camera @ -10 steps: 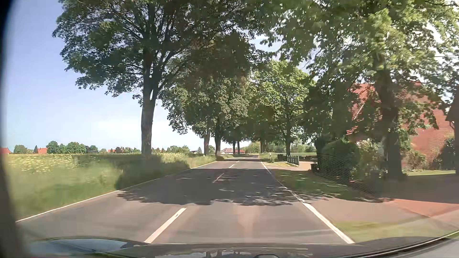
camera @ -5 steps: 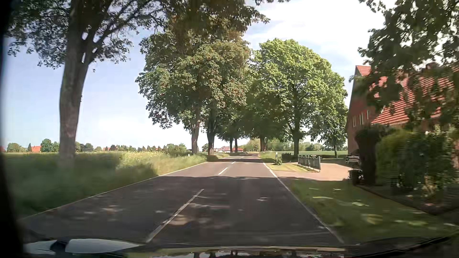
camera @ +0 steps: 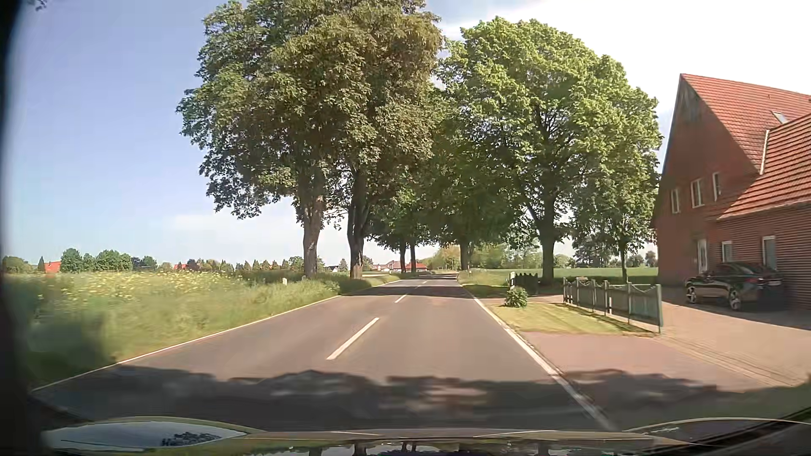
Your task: Follow the waypoints while adhering to traffic rules and regulations
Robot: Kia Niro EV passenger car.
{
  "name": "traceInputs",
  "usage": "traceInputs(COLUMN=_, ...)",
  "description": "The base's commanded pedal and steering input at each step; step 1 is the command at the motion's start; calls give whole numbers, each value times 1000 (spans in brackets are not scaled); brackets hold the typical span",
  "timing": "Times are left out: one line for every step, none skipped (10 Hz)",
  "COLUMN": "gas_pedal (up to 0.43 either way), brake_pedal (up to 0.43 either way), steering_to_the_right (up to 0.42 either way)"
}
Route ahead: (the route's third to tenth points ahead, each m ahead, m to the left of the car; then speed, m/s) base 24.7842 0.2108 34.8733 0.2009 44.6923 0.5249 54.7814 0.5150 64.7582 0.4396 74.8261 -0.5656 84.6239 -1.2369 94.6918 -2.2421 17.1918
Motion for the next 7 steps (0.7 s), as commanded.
traceInputs(gas_pedal=189, brake_pedal=0, steering_to_the_right=1)
traceInputs(gas_pedal=189, brake_pedal=0, steering_to_the_right=1)
traceInputs(gas_pedal=189, brake_pedal=0, steering_to_the_right=1)
traceInputs(gas_pedal=189, brake_pedal=0, steering_to_the_right=1)
traceInputs(gas_pedal=189, brake_pedal=0, steering_to_the_right=1)
traceInputs(gas_pedal=189, brake_pedal=0, steering_to_the_right=1)
traceInputs(gas_pedal=189, brake_pedal=0, steering_to_the_right=1)
